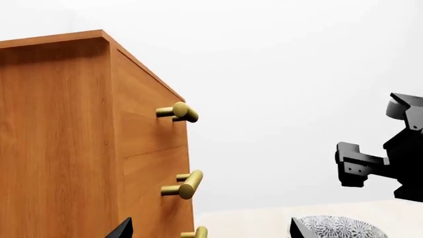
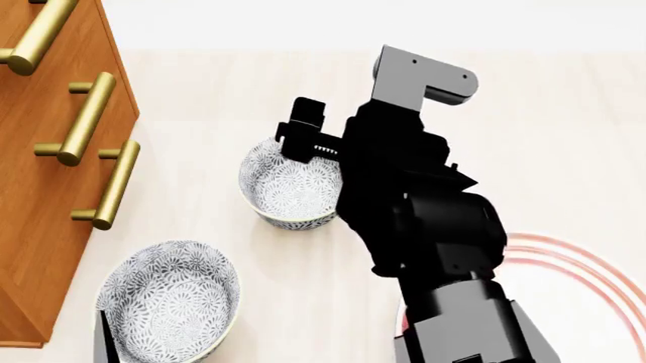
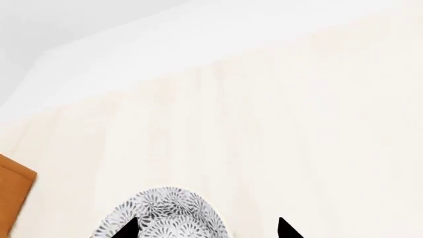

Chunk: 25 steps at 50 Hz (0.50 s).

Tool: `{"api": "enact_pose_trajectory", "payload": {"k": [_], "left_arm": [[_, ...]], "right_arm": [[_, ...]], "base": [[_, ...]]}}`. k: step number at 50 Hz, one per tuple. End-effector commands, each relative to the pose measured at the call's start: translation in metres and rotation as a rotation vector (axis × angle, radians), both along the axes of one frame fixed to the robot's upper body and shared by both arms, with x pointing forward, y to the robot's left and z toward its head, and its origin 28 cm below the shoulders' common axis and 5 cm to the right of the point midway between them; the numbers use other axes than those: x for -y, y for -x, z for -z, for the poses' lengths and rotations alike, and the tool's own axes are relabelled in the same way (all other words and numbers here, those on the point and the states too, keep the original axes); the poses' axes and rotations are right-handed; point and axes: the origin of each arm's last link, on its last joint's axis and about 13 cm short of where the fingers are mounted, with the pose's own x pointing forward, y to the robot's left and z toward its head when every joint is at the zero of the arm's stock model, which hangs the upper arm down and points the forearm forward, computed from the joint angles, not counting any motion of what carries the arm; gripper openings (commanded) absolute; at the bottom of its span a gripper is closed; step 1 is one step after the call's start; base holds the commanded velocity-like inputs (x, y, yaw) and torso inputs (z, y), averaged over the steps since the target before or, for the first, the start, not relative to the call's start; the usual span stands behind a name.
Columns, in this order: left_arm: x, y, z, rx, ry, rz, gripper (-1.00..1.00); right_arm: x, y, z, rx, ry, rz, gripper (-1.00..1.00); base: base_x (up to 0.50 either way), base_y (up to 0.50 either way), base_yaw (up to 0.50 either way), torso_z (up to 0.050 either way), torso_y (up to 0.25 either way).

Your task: Pick up the bowl and put it in the front on the plate.

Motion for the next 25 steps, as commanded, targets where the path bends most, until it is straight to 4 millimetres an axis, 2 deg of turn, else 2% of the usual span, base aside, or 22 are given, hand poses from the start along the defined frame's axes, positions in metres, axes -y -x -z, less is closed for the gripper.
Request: {"api": "enact_pose_trajectory", "payload": {"k": [1,14,25], "left_arm": [[0.000,0.000,0.001,-0.008,0.005,-0.001,1.00],[0.000,-0.001,0.001,-0.022,0.012,0.000,1.00],[0.000,-0.001,0.002,-0.026,0.011,0.004,1.00]], "right_arm": [[-0.003,0.006,0.002,-0.032,-0.026,-0.008,1.00],[0.002,0.010,0.004,-0.059,-0.040,0.013,1.00],[-0.002,0.013,0.015,-0.081,-0.028,-0.005,1.00]], "base": [[0.00,0.00,0.00,0.000,0.000],[0.00,0.00,0.00,0.000,0.000],[0.00,0.00,0.00,0.000,0.000]]}}
